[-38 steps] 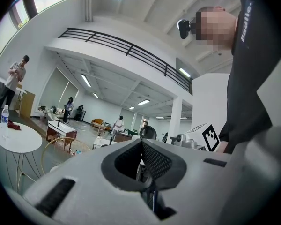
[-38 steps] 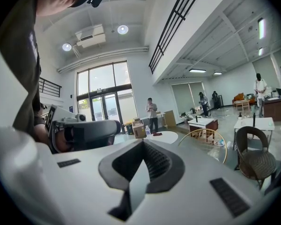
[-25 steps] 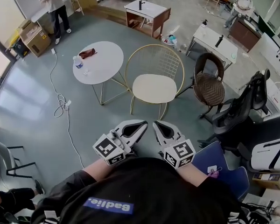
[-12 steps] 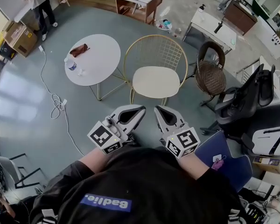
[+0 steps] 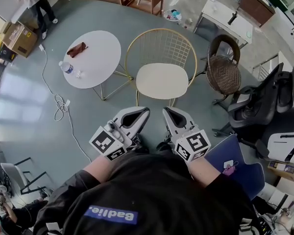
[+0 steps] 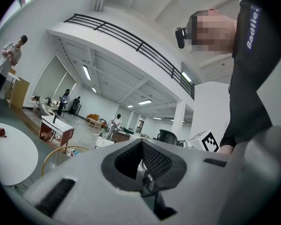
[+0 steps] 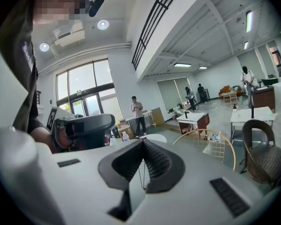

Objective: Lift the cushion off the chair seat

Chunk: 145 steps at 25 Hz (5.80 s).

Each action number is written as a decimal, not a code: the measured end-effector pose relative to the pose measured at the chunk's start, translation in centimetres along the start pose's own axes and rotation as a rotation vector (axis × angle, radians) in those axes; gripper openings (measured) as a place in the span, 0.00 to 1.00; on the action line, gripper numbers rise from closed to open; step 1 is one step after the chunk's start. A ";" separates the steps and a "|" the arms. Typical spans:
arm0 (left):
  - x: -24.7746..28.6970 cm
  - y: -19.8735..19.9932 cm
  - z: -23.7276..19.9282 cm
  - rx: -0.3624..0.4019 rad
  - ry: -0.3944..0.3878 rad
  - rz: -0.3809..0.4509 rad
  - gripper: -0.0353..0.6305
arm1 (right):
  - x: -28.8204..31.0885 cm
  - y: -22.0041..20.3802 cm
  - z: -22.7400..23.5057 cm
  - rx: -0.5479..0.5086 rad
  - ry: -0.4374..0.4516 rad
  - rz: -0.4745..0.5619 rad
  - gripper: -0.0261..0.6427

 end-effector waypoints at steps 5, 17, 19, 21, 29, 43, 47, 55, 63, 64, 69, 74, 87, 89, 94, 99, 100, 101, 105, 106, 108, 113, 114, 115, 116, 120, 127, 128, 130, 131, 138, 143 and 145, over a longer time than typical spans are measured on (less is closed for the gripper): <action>1.9 -0.9 0.0 -0.016 0.040 -0.017 0.07 | 0.1 -1.9 3.3 0.027 0.020 -0.086 0.08; 6.0 -4.7 -2.3 -0.040 0.085 -0.062 0.07 | 2.4 -4.7 9.6 0.084 0.019 -0.163 0.08; 6.5 -5.2 -2.7 -0.048 0.083 -0.063 0.07 | 2.7 -5.4 10.4 0.095 0.013 -0.177 0.08; 6.8 -5.7 -3.1 -0.058 0.078 -0.061 0.07 | 3.1 -6.3 11.1 0.106 0.008 -0.196 0.08; 7.8 -7.9 -4.9 -0.067 0.059 -0.075 0.07 | 4.4 -10.5 14.0 0.156 -0.024 -0.253 0.08; 8.0 -11.8 -7.6 -0.089 0.061 -0.090 0.07 | 8.0 -19.5 19.6 0.193 -0.118 -0.358 0.09; 7.6 -13.5 -8.0 -0.094 0.067 -0.096 0.07 | 9.3 -23.0 21.7 0.225 -0.158 -0.401 0.22; 7.0 -16.1 -8.7 -0.104 0.069 -0.118 0.07 | 11.1 -28.7 25.7 0.361 -0.244 -0.414 0.26; 6.4 -18.6 -9.5 -0.103 0.079 -0.139 0.07 | 13.3 -34.3 29.7 0.625 -0.245 -0.338 0.34; 6.3 -19.0 -9.5 -0.101 0.081 -0.142 0.07 | 13.5 -34.6 30.1 0.646 -0.236 -0.319 0.34; 5.8 -20.3 -9.6 -0.109 0.087 -0.148 0.07 | 14.6 -35.3 31.8 0.760 -0.212 -0.222 0.35; 5.6 -21.0 -9.9 -0.117 0.094 -0.151 0.07 | 15.7 -35.7 33.7 0.932 -0.180 -0.111 0.35; 4.4 -19.0 -9.8 -0.145 0.107 -0.149 0.07 | 16.6 -34.0 33.8 1.073 -0.145 -0.014 0.17; 4.4 -18.2 -9.7 -0.155 0.109 -0.143 0.07 | 16.6 -32.8 33.4 1.087 -0.135 -0.001 0.17; 4.3 -16.1 -9.4 -0.131 0.111 -0.105 0.07 | 16.4 -29.0 32.4 1.069 -0.131 0.036 0.16; 4.2 -13.3 -7.9 -0.104 0.112 -0.074 0.07 | 15.2 -24.7 31.4 0.994 -0.133 0.036 0.15; 4.3 -12.7 -7.6 -0.098 0.113 -0.068 0.07 | 14.9 -23.8 31.2 0.977 -0.136 0.032 0.15; 4.1 -12.1 -7.4 -0.098 0.114 -0.064 0.07 | 14.8 -23.0 30.9 0.958 -0.142 0.027 0.15; 1.8 -9.6 -8.0 -0.082 0.119 -0.052 0.07 | 15.1 -19.1 28.0 0.886 -0.156 0.015 0.15; 1.4 -9.1 -8.1 -0.081 0.123 -0.050 0.07 | 15.0 -18.3 27.2 0.873 -0.153 0.011 0.15; 1.0 -8.4 -7.7 -0.082 0.129 -0.048 0.07 | 14.0 -17.0 26.1 0.853 -0.144 -0.002 0.15; 0.8 -6.0 -6.0 -0.076 0.097 -0.027 0.07 | 11.3 -13.8 22.6 0.790 -0.130 -0.036 0.15; 0.6 -5.3 -5.8 -0.075 0.088 -0.024 0.07 | 10.9 -13.2 21.6 0.773 -0.130 -0.045 0.15; 0.4 -4.8 -5.6 -0.075 0.081 -0.020 0.07 | 10.5 -12.6 20.6 0.755 -0.131 -0.053 0.14; 0.4 -4.2 -5.4 -0.074 0.074 -0.017 0.07 | 10.1 -12.0 19.8 0.738 -0.132 -0.060 0.15; 0.6 -2.5 -4.2 -0.070 0.045 -0.003 0.07 | 7.9 -9.9 17.3 0.671 -0.153 -0.095 0.14; 1.2 0.5 -2.2 -0.062 -0.012 0.025 0.07 | 4.9 -5.3 14.0 0.479 -0.155 -0.157 0.14; 1.3 0.7 -2.0 -0.059 -0.015 0.028 0.07 | 4.6 -4.7 13.5 0.455 -0.146 -0.157 0.14; 1.3 1.1 -1.5 -0.055 -0.017 0.034 0.07 | 3.9 -3.6 12.4 0.414 -0.127 -0.161 0.14; 1.2 1.3 -1.3 -0.054 -0.017 0.036 0.07 | 3.6 -3.1 11.8 0.396 -0.119 -0.165 0.14; 0.4 1.5 0.2 -0.043 -0.035 0.052 0.07 | 1.9 -0.7 7.3 0.277 -0.070 -0.195 0.14; 0.2 1.9 1.2 -0.037 -0.042 0.064 0.07 | 0.6 0.3 4.6 0.217 -0.030 -0.194 0.14; 0.1 2.0 1.5 -0.034 -0.043 0.069 0.07 | 0.1 0.6 3.7 0.183 -0.018 -0.191 0.14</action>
Point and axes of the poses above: the fingertips, and each gripper's own axes: x forward along the fingers, z to its right, y out of its top, the point moved 8 cm from there along -x, backward along the fingers, and after that the axes turned 8 degrees about x, right-handed, at the moved point
